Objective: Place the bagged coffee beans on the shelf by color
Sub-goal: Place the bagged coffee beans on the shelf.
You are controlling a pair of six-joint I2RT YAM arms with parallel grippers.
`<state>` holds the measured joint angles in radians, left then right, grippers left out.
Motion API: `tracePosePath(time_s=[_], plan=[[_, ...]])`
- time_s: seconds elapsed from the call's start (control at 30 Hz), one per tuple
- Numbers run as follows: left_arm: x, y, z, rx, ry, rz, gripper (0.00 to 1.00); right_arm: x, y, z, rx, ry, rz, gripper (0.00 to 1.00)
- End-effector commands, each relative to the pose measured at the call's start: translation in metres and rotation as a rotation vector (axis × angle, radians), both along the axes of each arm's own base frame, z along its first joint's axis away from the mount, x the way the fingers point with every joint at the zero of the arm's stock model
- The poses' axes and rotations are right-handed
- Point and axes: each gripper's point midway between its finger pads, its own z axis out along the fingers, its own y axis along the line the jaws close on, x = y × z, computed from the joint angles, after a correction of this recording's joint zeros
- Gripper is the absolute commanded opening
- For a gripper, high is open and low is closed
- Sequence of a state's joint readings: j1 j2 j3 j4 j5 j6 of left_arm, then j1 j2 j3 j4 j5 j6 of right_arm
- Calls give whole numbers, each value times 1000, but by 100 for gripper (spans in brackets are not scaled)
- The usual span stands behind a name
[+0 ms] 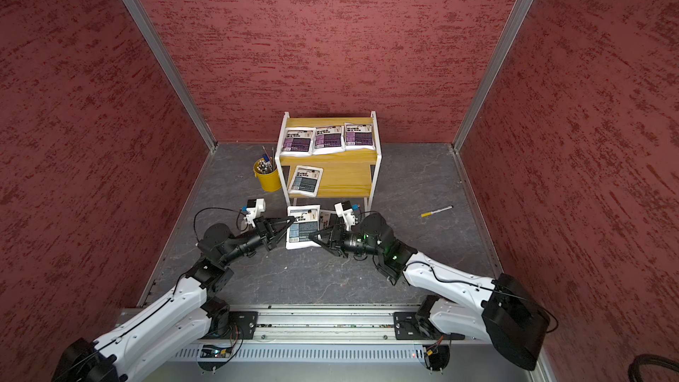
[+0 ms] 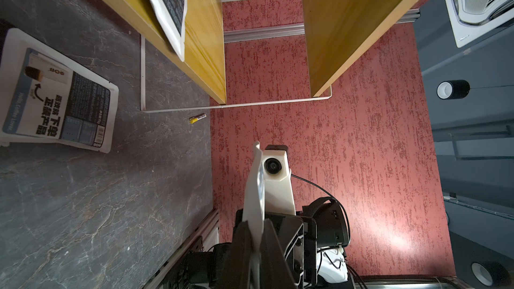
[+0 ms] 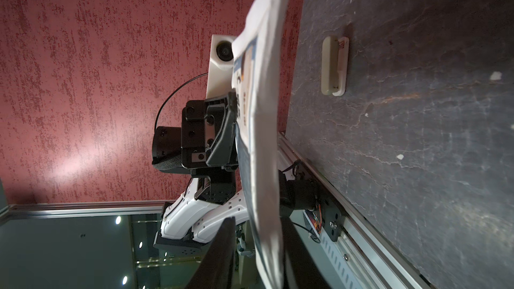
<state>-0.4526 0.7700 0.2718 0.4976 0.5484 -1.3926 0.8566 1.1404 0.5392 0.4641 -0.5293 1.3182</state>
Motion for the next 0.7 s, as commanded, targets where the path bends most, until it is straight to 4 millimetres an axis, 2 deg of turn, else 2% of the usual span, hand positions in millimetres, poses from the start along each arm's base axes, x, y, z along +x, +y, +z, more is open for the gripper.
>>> tracePosePath(time_s=[0.0,0.13,0.37,0.53,0.67], plan=[[3,1,10,-20,-36,12,7,1,1,4,26,-18,-14,24],[3,1,10,-21,-35,8,8,2,-1,2,22,-20,-31,15],[3,1,8,-16,-20,8,17,7,-11,1,-15,-40,-95,9],[3,2,7,-12,-16,6,32,9,-22,4,-44,-59,-138,6],[1,4,6,-5,-14,2,40,11,-30,8,-81,-86,-165,5]])
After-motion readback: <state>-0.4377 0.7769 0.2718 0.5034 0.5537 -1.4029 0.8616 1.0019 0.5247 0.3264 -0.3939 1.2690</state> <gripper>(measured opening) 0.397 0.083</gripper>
